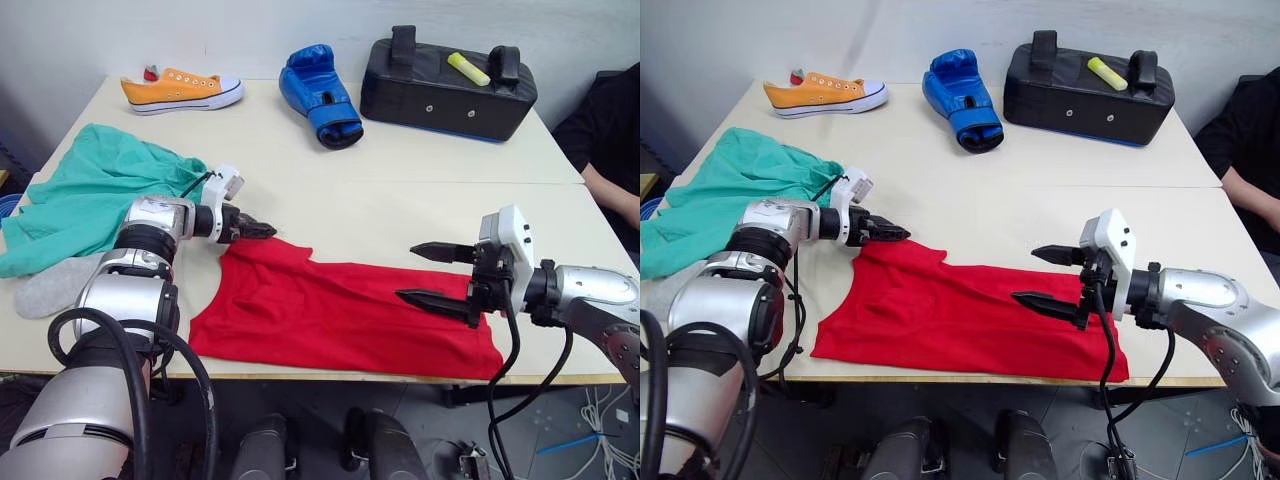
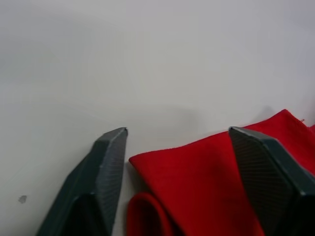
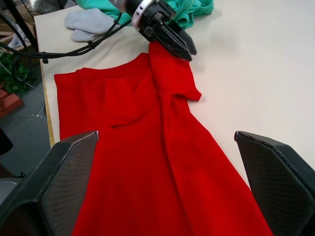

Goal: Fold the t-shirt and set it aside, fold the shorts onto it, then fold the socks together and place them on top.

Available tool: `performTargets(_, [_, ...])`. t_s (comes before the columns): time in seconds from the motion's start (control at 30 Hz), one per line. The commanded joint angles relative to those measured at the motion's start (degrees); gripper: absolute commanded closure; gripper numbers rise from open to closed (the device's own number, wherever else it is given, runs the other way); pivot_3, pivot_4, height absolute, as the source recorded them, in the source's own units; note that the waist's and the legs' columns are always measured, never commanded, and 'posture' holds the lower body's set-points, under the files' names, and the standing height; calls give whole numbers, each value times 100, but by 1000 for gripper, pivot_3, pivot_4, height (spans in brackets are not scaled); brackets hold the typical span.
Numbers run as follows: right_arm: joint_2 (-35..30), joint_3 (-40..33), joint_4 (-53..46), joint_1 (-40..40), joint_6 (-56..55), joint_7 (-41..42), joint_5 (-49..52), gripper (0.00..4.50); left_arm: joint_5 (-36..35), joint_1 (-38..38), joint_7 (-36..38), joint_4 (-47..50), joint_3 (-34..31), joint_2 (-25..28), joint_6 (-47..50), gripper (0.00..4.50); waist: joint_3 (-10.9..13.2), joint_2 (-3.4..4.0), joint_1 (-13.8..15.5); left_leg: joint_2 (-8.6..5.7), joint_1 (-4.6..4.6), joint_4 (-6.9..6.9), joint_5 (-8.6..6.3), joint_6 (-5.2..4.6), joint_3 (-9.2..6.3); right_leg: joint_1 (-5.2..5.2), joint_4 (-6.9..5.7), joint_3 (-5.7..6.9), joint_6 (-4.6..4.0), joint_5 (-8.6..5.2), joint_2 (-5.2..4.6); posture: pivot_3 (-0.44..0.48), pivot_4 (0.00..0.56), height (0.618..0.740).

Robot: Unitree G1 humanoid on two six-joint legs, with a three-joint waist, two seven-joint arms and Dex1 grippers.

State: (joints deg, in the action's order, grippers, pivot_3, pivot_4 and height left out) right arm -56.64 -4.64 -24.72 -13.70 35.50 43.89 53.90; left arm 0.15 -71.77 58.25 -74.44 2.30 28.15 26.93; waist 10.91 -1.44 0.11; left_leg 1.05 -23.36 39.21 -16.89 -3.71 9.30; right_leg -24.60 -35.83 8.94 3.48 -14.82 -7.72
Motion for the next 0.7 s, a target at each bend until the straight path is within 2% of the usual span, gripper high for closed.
performTargets(0.03, [72, -304, -195, 8, 48, -12, -114, 0, 146, -166, 187, -27, 41, 48, 53, 2241, 0, 0, -1, 0, 0, 0, 0, 0, 0, 0, 0, 0, 0, 0, 0, 0, 150, 740])
performTargets(0.27, [197, -299, -238, 87, 89, 72, -390, 0, 45, -199, 369, 26, -189, 19, -249, 4470, 0, 0, -4, 0, -2, 0, 0, 0, -1, -1, 2, 0, 0, 0, -1, 0, 150, 740])
performTargets(0.5, [206, -309, -274, 240, 139, 217, -609, 0, -9, 40, 2198, 467, -120, 404, -1213, 4470, 0, 0, -17, 1, -3, 0, -2, 4, -2, -2, 5, 3, -1, -1, 0, 0, 150, 740])
performTargets(0.7, [271, -201, -216, 212, 182, 322, -765, 0, -360, 846, 3115, 1549, -286, 835, -1923, 4470, 0, 1, -44, 6, 2, -3, -5, 9, 0, -3, 2, 0, -9, -5, 3, 0, 150, 740])
